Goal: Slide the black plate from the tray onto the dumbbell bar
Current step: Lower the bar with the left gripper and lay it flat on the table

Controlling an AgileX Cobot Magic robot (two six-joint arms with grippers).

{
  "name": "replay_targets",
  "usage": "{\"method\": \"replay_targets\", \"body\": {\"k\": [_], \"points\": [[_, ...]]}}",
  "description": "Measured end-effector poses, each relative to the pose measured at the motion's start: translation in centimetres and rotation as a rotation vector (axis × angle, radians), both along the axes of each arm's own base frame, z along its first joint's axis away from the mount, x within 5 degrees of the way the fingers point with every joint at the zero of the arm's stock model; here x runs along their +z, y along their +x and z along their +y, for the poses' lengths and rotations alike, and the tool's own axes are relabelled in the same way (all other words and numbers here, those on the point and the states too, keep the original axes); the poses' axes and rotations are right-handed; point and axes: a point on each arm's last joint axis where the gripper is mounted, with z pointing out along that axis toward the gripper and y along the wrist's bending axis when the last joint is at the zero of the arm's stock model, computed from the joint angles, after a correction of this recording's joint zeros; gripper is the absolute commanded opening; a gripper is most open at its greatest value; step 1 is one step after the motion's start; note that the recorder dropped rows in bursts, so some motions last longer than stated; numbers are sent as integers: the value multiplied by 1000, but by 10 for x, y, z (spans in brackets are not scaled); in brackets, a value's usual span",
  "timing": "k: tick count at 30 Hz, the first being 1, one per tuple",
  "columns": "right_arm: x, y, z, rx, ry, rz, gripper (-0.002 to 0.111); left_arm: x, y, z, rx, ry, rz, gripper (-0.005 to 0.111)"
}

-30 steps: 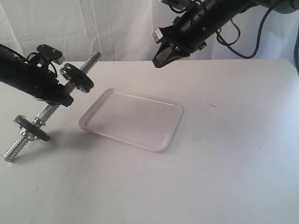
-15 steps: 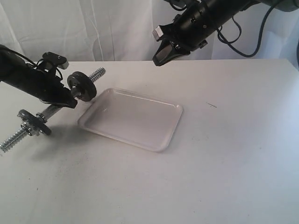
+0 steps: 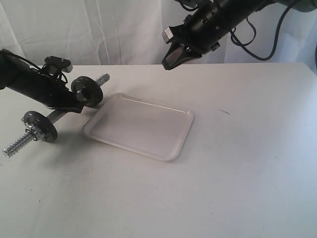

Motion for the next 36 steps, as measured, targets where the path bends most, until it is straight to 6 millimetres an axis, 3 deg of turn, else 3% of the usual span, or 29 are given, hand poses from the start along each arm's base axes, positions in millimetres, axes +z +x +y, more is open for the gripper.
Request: {"method": "replay_targets", "body": {"k": [17,36], "points": [[0,0,0,-1,0,1,0,0,-1,-1,103,-79,64,0],[0,0,0,-1,0,1,0,0,-3,-3,79,-94,99,0]]}}
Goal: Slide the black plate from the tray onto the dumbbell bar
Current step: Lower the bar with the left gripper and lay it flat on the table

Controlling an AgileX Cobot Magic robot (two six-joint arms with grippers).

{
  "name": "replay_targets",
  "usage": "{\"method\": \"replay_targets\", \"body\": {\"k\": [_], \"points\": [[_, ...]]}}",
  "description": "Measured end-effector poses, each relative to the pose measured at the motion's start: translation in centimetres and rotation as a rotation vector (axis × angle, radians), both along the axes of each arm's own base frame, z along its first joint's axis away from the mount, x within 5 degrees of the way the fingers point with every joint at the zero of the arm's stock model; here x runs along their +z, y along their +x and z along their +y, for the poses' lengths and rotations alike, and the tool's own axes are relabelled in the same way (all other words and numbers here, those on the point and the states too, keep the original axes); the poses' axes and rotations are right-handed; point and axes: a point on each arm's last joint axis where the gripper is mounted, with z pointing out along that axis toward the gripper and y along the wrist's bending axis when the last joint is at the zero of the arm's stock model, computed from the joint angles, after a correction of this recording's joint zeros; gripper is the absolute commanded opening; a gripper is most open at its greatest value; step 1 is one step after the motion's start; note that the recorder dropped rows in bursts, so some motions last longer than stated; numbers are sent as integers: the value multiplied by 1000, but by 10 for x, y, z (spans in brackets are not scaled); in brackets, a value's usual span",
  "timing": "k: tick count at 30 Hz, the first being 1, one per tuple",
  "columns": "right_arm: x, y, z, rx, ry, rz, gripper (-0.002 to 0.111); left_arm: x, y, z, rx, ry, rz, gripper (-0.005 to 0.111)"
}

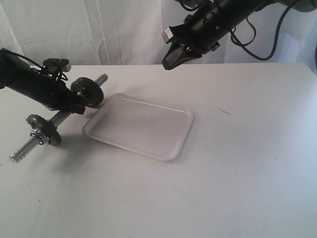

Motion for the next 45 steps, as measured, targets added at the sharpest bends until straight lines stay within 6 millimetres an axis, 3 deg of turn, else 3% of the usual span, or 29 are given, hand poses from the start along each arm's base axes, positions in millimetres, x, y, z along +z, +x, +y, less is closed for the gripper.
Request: {"method": "replay_targets", "body": {"k": [7,15,18,23,36,42,45], "points": [[0,0,0,0,0,0,0,0,-1,-1,-9,-2,10,1],[0,0,0,0,0,0,0,0,-1,-1,-3,-6,13,37],[0,0,0,0,0,0,0,2,0,-1,14,-25,14,43],[0,0,0,-1,0,1,0,39,4,-3,67,-92,-76,43],[0,0,0,-7,2,6,0,39,1,-5,47,-114,-44,43],[0,0,0,-7,2,6,0,56,-2,-5,42,-120,-79,42],[0,0,0,-7,-2,5,0,69,-6,-4,29,-102,-112,35]]}}
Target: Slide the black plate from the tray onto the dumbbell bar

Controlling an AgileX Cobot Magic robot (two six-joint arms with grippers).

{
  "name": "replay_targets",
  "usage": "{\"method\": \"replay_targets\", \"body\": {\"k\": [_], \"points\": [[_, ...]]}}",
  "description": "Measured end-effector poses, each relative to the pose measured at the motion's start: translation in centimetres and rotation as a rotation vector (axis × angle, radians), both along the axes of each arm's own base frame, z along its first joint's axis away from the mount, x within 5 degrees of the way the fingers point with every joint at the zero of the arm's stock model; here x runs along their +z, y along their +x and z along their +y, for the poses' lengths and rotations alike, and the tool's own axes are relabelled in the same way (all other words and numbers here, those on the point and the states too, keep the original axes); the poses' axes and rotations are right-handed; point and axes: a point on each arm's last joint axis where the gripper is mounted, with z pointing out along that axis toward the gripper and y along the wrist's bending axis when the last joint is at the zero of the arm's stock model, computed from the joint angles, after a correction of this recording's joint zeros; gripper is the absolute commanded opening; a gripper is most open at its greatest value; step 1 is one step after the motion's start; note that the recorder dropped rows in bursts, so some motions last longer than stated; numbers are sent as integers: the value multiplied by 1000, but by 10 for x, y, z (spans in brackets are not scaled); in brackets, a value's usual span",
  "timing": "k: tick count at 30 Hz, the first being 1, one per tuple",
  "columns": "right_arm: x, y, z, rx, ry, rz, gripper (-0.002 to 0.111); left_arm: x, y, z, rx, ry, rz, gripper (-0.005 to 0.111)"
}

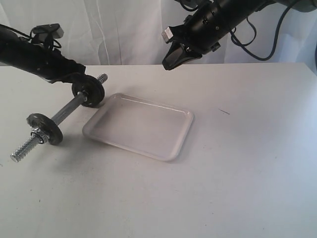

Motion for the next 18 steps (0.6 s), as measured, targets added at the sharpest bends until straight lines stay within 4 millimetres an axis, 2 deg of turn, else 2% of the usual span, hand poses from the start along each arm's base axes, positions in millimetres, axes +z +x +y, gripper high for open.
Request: {"method": "replay_targets", "body": {"k": [1,3,4,8,12,15,18], "points": [[0,0,0,0,0,0,0,3,-1,1,-6,17,-11,27],[0,0,0,0,0,0,0,9,-3,3,-18,62,-35,3],[0,0,0,0,0,0,0,11,-4,5,-15,80,-40,0],[0,0,0,-6,1,5,0,8,-3,20,48,154,-11,0],[0,0,0,-7,2,7,0,-11,-1,34,64,191,77,0],[0,0,0,-11,2,10,0,-21,-1,35,53,197,118,0],[0,0,0,-12,3,10,0,-22,-2,35,50,195,130,0]]}}
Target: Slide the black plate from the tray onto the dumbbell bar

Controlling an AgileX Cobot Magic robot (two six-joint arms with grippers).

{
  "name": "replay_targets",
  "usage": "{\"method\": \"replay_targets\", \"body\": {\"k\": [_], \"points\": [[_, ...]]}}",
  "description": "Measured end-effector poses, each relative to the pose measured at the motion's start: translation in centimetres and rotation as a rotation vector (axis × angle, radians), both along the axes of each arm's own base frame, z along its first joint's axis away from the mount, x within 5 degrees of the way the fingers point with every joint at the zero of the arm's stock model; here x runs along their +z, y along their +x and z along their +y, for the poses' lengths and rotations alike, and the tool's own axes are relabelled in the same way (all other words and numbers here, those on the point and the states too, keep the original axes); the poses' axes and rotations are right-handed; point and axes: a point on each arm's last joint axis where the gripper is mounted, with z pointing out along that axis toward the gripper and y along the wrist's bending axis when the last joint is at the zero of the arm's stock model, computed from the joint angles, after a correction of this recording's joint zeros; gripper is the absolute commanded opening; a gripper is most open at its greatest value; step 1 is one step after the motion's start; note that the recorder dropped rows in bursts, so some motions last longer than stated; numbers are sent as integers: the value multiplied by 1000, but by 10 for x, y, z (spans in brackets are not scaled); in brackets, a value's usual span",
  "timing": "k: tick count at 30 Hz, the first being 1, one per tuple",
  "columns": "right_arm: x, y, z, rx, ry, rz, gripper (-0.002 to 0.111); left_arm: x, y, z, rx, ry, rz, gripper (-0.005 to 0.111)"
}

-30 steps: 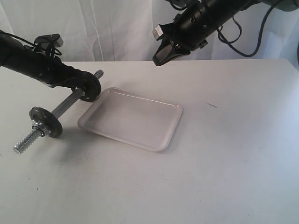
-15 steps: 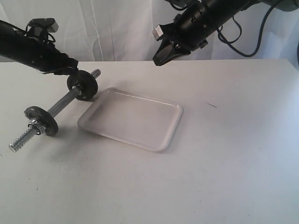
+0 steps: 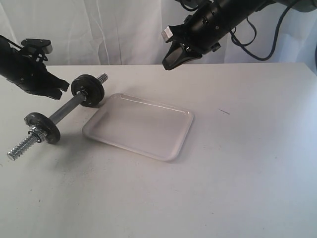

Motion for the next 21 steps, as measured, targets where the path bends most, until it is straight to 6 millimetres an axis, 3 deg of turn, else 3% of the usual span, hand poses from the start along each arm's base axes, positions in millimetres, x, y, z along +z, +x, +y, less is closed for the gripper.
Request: {"method": "replay_targets", "body": {"k": [9,12,17,21], "points": [[-1,0,-1,0,-14,-4,0,2,0,0,1,0,-5,0],[-1,0,-7,-6,-93,-27,0,17,-4,3,9,-4,-33,0],[16,-3,-31,-76,-292,-127,0,82,-29,23,72,-26,-155,0],[65,-27,-40,-113,-252,-227,0,139,-76,32,122,-40,-308,0]]}}
